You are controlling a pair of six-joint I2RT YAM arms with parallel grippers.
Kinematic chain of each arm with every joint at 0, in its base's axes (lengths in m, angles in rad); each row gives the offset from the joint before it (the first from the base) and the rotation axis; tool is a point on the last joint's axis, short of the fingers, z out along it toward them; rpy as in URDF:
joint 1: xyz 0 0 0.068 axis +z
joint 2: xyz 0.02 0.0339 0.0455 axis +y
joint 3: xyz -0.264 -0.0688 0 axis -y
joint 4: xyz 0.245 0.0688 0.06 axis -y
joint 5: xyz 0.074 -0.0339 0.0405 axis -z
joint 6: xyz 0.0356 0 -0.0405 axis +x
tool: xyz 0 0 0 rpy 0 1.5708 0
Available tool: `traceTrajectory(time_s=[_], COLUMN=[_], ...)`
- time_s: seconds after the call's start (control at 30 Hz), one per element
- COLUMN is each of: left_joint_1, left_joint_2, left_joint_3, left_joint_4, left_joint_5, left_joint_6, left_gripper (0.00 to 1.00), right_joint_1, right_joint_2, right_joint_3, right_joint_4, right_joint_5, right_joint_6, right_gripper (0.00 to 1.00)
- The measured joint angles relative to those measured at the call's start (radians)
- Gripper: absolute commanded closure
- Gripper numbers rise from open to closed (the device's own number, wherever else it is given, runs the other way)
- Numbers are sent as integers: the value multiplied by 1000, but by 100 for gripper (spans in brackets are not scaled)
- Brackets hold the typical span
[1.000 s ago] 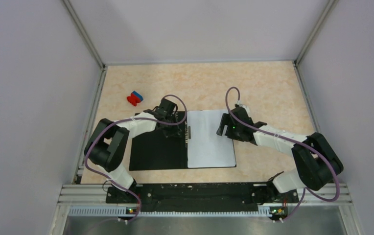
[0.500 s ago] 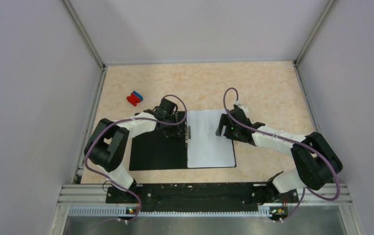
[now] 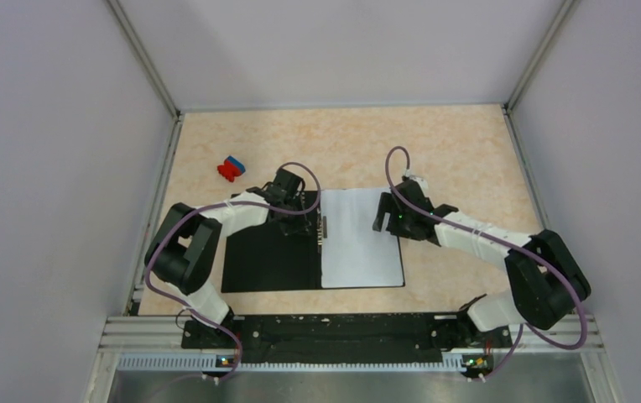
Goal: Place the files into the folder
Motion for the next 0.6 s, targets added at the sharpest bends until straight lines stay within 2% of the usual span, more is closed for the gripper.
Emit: traceTrajectory(time_s=[0.2,0.37,0.47,0.6], left_joint_1=[-6,-10,0,26], left_joint_2=[10,28,47,68], left_joint_3=[27,98,170,249], left_joint_4=[-35,-106,-137,-152], left_joint_5=[-13,-39,-48,-51], left_joint_6=[22,54,69,79], left_gripper=[85,81,80,78], right_joint_1=[0,18,62,143], right_joint_2=[-5,-1,26,85], right_joint_3=[42,87,129,184], right_joint_4=[-18,-32,-35,-34], right_joint_5=[-8,-17,-17,-23], right_joint_6=[-16,-21,-23,-24], right_gripper=[19,26,36,38])
